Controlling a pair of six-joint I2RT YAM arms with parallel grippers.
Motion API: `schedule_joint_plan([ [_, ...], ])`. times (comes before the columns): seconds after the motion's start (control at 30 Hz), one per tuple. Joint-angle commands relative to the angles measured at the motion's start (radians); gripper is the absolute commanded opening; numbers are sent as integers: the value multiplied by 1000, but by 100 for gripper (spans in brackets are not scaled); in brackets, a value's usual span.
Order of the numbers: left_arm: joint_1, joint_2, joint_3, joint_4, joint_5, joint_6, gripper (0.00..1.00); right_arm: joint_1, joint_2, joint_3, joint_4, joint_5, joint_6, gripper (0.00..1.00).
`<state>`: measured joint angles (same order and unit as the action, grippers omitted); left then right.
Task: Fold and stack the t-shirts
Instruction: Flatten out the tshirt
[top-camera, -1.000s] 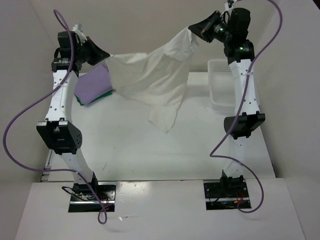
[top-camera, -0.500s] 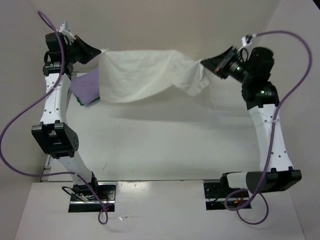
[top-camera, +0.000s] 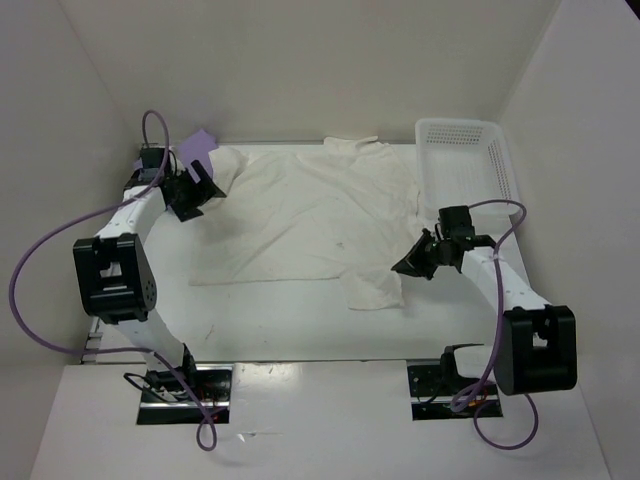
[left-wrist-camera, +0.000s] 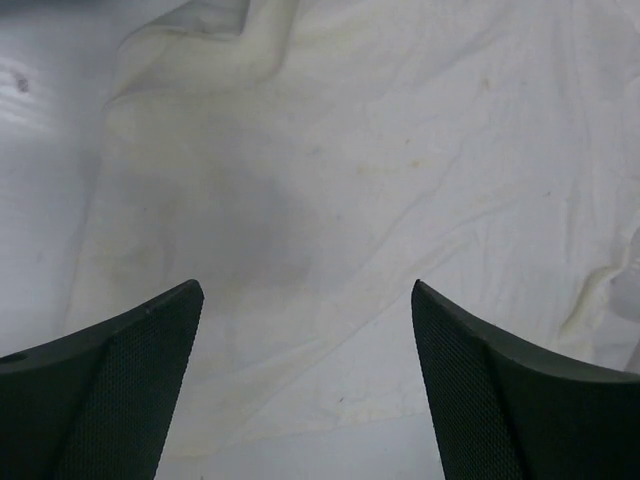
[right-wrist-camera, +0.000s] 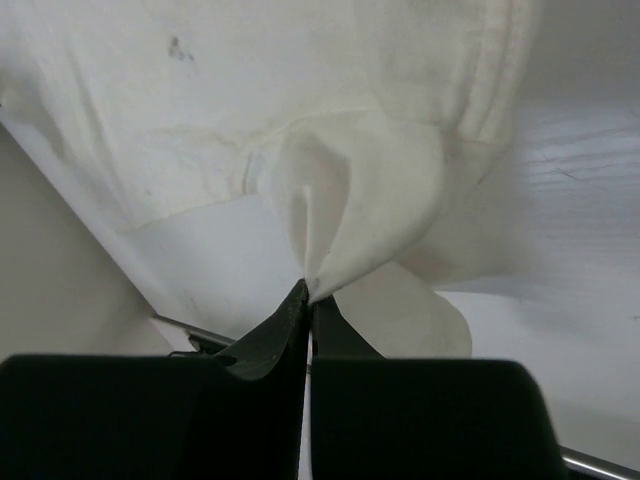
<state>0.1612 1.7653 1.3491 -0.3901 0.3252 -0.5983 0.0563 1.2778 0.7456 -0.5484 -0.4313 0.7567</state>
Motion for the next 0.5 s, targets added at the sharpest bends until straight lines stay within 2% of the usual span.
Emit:
schedule_joint_plan([
  [0.0,0,-191,-48,-3,-123,66,92,-1,-81,0,24,12,-14,0],
  [0.03,0,-213,-112,-19,-123,66,88,-1,-95,-11,24,12,-5,0],
  [0.1,0,-281,-187,-41,-166,40,67,-1,-95,-20,24,12,-5,0],
  [0.13,0,-303,-224,-59,-187,29,41,-1,-95,-20,24,3,-5,0],
  [0.17,0,-338,-288,-87,-233,20,28,-1,-95,-20,24,3,-5,0],
  [0.2,9,-355,-312,-102,-256,2,19,-1,-95,-20,24,-9,-5,0],
  [0.27,9,-385,-344,-139,-275,-15,11,-1,-106,-29,24,-18,-5,0],
  [0.37,-32,-455,-366,-139,-186,-30,11,-1,-115,-38,36,-32,-5,0],
  [0.47,-60,-536,-430,-109,41,-44,14,-1,-104,-48,45,-55,-5,0],
])
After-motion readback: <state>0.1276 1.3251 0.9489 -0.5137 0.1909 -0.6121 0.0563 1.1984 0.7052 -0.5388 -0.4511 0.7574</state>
